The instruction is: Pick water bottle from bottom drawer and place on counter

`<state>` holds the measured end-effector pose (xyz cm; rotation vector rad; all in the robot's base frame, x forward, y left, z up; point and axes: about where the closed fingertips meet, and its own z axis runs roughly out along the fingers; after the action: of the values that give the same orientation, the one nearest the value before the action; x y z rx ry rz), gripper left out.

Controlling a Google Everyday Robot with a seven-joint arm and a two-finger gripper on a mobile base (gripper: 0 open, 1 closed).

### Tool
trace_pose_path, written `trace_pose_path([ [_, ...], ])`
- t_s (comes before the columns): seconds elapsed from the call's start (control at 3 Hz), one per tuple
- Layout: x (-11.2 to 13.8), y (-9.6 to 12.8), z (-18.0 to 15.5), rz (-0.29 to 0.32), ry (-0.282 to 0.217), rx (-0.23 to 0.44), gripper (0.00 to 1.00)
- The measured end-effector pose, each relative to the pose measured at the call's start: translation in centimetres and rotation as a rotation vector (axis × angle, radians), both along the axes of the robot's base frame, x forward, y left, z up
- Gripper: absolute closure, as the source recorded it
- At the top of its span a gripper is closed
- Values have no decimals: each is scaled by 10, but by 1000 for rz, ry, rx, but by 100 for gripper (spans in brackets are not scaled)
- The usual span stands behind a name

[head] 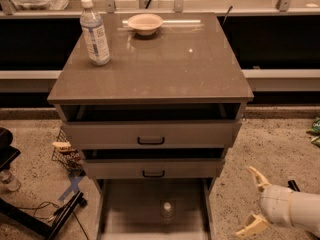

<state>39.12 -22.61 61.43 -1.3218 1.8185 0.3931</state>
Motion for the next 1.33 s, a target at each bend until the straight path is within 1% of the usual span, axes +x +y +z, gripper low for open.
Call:
trace_pose_path([
  [0.33, 15, 15, -69, 30, -20, 67, 0],
  [0.67, 25, 29, -128, 78, -46, 131, 0],
  [1.0, 34, 49, -189, 136, -51, 222, 0],
  [1.33, 46, 79, -252, 182, 4, 299, 0],
])
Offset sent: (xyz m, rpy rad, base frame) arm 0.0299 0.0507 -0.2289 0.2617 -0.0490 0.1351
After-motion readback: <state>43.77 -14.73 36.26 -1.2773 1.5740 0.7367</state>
